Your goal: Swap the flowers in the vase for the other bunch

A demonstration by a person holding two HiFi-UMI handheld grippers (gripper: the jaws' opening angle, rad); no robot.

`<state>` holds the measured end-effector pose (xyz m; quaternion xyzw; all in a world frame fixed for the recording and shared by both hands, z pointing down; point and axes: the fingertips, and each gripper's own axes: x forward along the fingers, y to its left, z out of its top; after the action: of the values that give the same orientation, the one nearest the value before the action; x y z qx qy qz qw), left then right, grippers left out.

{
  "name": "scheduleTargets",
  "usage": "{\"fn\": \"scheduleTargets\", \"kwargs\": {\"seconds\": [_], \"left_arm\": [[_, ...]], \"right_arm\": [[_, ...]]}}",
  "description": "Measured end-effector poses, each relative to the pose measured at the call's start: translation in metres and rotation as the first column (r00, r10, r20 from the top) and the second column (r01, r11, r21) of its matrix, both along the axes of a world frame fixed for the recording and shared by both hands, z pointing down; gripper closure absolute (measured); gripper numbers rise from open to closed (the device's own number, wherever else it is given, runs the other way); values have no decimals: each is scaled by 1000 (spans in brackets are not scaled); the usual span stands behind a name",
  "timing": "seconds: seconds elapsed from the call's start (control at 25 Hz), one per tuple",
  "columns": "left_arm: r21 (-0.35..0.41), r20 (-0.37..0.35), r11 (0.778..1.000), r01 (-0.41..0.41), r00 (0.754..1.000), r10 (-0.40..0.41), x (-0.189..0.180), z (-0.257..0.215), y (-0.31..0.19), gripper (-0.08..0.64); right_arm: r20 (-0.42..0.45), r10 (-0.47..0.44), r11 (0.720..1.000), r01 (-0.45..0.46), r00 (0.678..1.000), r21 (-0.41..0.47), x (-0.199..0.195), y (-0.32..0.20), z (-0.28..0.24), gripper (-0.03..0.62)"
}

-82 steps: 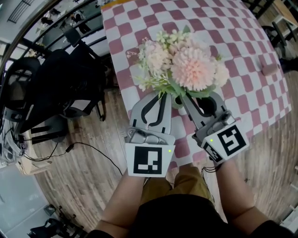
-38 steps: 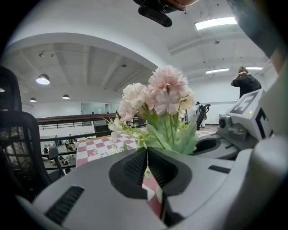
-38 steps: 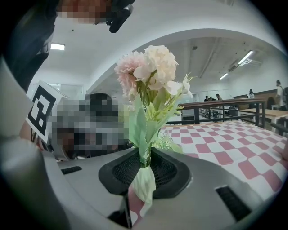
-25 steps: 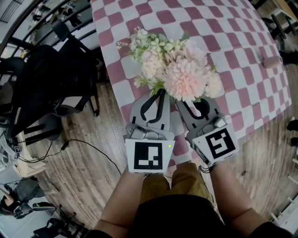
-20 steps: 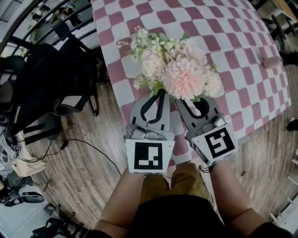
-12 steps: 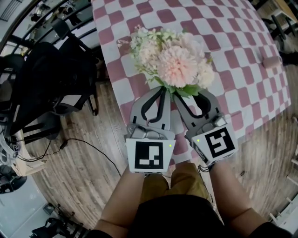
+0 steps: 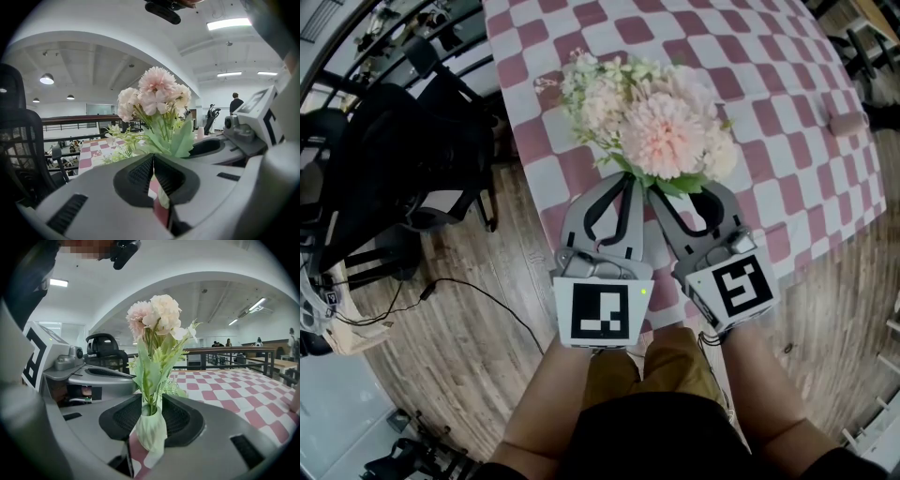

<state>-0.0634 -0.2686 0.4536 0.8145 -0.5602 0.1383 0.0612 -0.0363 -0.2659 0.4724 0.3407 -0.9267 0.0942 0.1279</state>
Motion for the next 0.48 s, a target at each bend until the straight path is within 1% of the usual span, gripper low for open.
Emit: {"fn": "scheduleTargets", "kwargs": {"seconds": [0.08, 0.16, 0.2, 0.32, 0.48], "left_arm": [[-2, 3, 1000, -1, 1000, 1, 0, 1, 0, 551], [-4, 5, 1000, -4, 1000, 4, 0, 2, 0, 551], [-6, 5, 1000, -4, 1000, 4, 0, 3, 0, 551], [-7, 4, 1000, -4, 1000, 4, 0, 4, 0, 551], [-9, 9, 1000, -12, 1000, 12, 0, 5, 0, 551]], "right_arm": [[-13, -3, 1000, 3, 1000, -6, 0, 0, 2, 468], [-50, -15, 999, 13, 999, -32, 2, 3, 7, 469], [-51, -15, 999, 14, 999, -34, 2, 3, 8, 469], [-6, -6, 1000, 6, 1000, -4, -2, -1, 3, 468], [1, -3, 1000, 3, 1000, -5, -4, -1, 3, 469]]}}
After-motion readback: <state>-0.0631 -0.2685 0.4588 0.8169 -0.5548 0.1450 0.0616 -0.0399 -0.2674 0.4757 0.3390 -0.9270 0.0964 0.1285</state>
